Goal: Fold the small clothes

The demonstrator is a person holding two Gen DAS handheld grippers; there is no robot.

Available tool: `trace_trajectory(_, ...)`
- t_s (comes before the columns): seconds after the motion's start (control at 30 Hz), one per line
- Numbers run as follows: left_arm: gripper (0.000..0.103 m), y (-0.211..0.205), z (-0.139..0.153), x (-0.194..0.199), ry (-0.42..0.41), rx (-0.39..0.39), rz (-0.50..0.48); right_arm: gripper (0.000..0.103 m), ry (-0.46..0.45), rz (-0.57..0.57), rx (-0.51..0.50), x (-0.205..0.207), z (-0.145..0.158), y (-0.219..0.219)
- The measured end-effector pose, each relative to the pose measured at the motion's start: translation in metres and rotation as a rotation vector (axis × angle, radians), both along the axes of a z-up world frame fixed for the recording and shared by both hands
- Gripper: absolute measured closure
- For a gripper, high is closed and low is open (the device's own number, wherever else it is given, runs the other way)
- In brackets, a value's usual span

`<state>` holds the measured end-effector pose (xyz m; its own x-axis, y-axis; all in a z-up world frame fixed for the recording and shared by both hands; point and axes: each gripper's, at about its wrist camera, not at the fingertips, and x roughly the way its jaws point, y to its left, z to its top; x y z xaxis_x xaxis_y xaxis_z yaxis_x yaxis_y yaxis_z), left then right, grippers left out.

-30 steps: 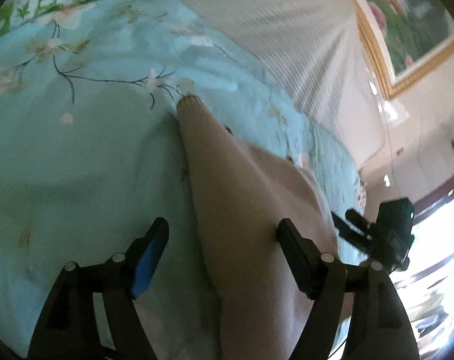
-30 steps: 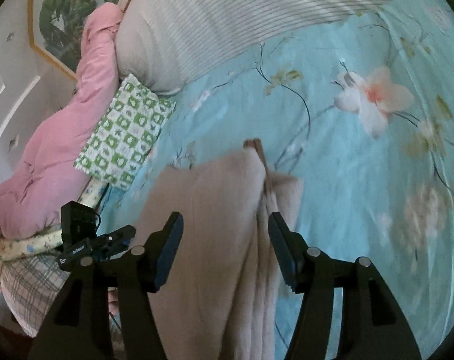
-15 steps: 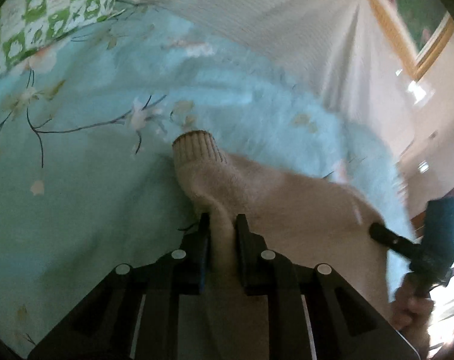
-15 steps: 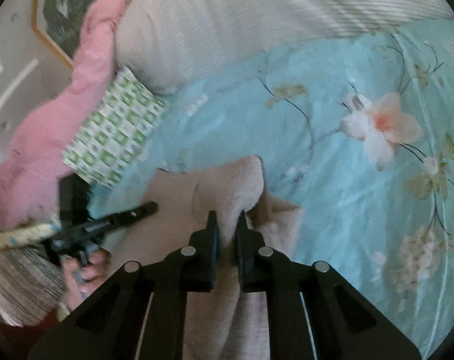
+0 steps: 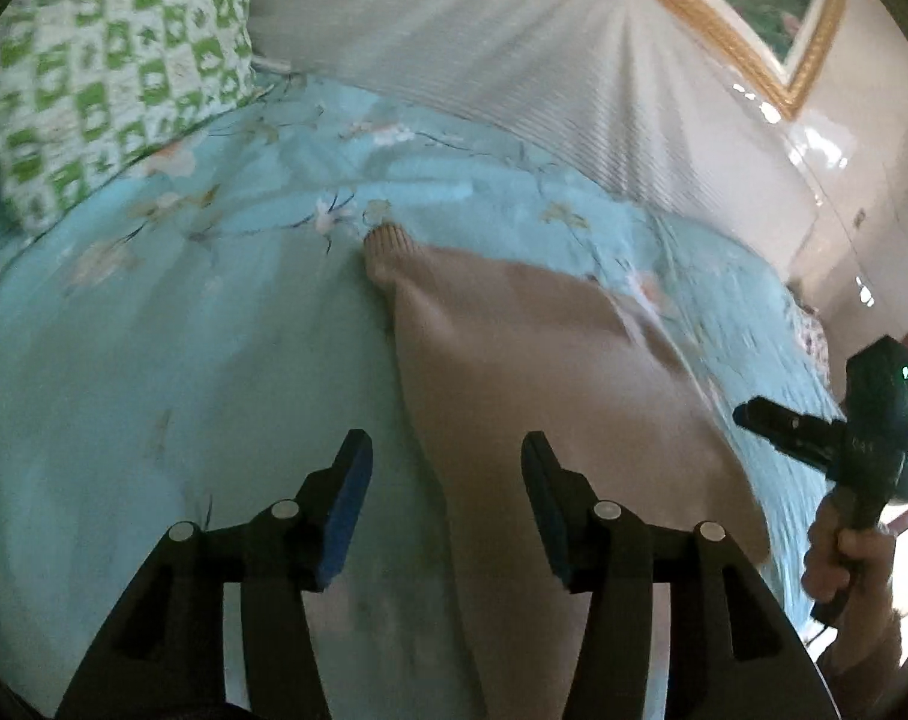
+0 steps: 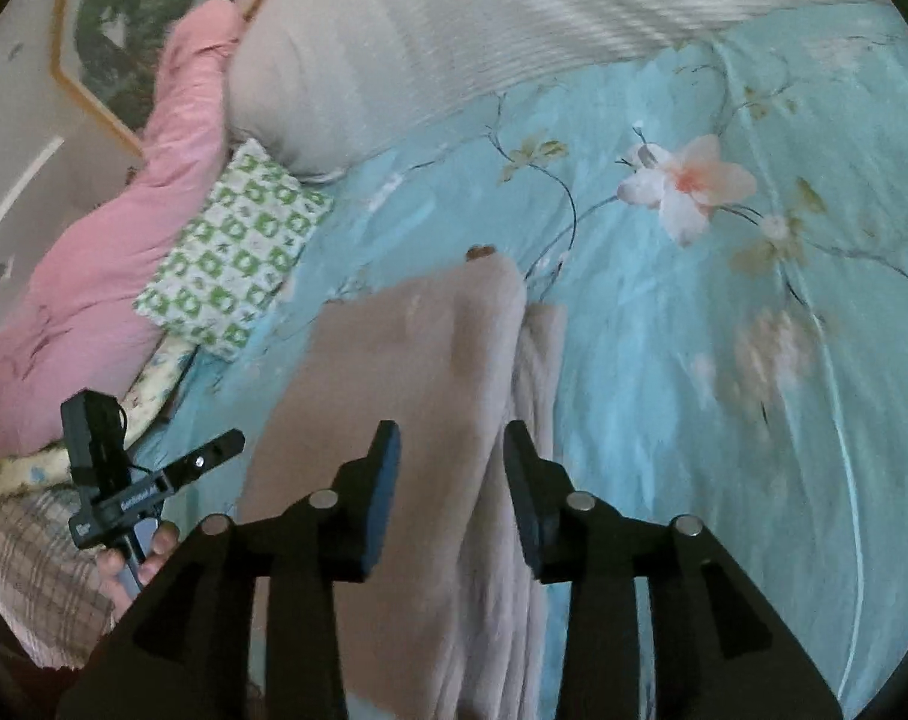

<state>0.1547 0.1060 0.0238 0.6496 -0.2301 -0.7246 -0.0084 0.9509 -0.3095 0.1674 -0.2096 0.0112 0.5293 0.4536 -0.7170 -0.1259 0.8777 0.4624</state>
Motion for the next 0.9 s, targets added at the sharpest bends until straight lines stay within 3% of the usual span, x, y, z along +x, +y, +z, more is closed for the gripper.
trace_trajectory(0.13, 0.04, -0.013, -0.006, -0.066, -0.008, 0.046, -0.02, 0.064, -0.007, 0.002, 0.013, -0.046, 0.0, 0.002)
trace_trajectory(0.23, 0.04, -0.023, -0.017, -0.101, 0.013, 0.05, -0.045, 0.05, 0.001, -0.012, 0.0, -0.073, -0.007, 0.0)
trace_trajectory(0.33, 0.04, -0.035, -0.025, -0.117, 0.013, 0.06, -0.075, 0.049, -0.01, -0.009, 0.002, -0.086, -0.01, -0.001)
trace_trajectory(0.57, 0.042, -0.06, -0.041, -0.106, -0.009, 0.245, -0.044, 0.049, -0.027, 0.035, -0.002, -0.086, -0.015, 0.014)
trace_trajectory(0.63, 0.058, -0.06, -0.047, -0.1, -0.002, 0.249, -0.036, 0.055, -0.015, 0.059, -0.002, -0.084, -0.022, 0.021)
trace_trajectory(0.67, 0.077, -0.058, -0.05, -0.096, 0.004, 0.22, -0.049, 0.071, -0.001, 0.068, -0.014, -0.082, -0.027, 0.024)
trace_trajectory(0.7, 0.089, -0.058, -0.051, -0.095, 0.007, 0.199, -0.058, 0.097, 0.025, 0.069, -0.04, -0.079, -0.033, 0.026)
trace_trajectory(0.77, 0.092, -0.065, -0.045, -0.099, -0.006, 0.236, -0.051, 0.096, 0.043, 0.06, -0.046, -0.078, -0.036, 0.023)
trace_trajectory(0.83, 0.093, -0.071, -0.038, -0.106, -0.037, 0.28, -0.054, 0.097, -0.009, 0.046, -0.004, -0.085, -0.018, 0.012)
trace_trajectory(0.9, 0.094, -0.073, -0.04, -0.108, -0.027, 0.278, -0.062, 0.097, -0.04, 0.038, -0.023, -0.092, -0.002, 0.0)
